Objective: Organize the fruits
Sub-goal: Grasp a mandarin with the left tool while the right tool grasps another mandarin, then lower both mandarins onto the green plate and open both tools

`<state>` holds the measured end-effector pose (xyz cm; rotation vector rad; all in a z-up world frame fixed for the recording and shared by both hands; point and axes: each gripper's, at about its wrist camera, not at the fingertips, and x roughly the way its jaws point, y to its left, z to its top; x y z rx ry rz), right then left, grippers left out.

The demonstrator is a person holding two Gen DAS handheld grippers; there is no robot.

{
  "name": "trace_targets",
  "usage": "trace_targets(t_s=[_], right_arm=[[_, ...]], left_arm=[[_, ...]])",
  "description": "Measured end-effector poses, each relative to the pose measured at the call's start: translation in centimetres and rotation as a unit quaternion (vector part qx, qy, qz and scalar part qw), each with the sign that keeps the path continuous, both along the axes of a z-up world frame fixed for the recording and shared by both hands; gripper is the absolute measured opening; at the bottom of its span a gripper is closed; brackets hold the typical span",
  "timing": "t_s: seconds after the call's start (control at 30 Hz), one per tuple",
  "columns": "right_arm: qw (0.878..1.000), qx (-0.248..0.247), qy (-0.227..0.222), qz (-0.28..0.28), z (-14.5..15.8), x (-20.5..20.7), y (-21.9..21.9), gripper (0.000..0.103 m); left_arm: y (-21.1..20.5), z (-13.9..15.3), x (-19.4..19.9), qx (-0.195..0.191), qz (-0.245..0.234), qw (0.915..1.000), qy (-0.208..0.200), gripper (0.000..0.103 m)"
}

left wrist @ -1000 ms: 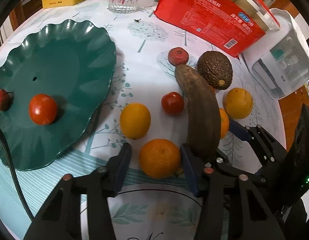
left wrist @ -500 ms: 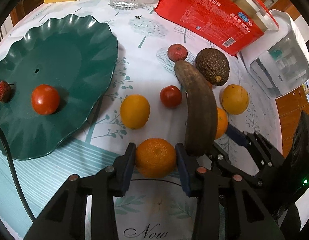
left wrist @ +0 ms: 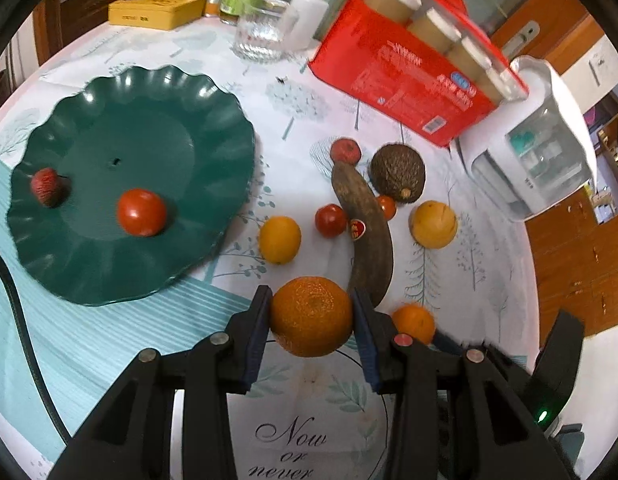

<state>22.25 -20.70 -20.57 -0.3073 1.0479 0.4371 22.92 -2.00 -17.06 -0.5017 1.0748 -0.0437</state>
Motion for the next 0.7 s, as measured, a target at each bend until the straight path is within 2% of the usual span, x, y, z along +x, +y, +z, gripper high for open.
trace_targets(t_s=[0.37,0.5,0.57,0.7], right_arm=[[1.0,0.006,0.007,0.023,1.6,-5.0,3.3,0.042],[1.0,0.013,-0.009,0.024,2.5,-5.9,5.1,0.034],[0.999,0.017,-0.011,0.025,2.8,-5.8,6.1,0.033],[0.999,-0.022,-0.033,0.018,2.7,-5.8,8.0,0.034]], left_arm=[[5.9,2.5,-2.4,0.031,0.033,0.9989,-0.015,0.038],[8.9,2.8,-3.4,0.05,0.043,0.9978,-0.013,0.038],[10.1,2.5,-3.8,0.052,0.049,0.9974,-0.009,0.038],[12.8,2.4,-4.5,0.052,0.055,0.9972,0.0,0.038]])
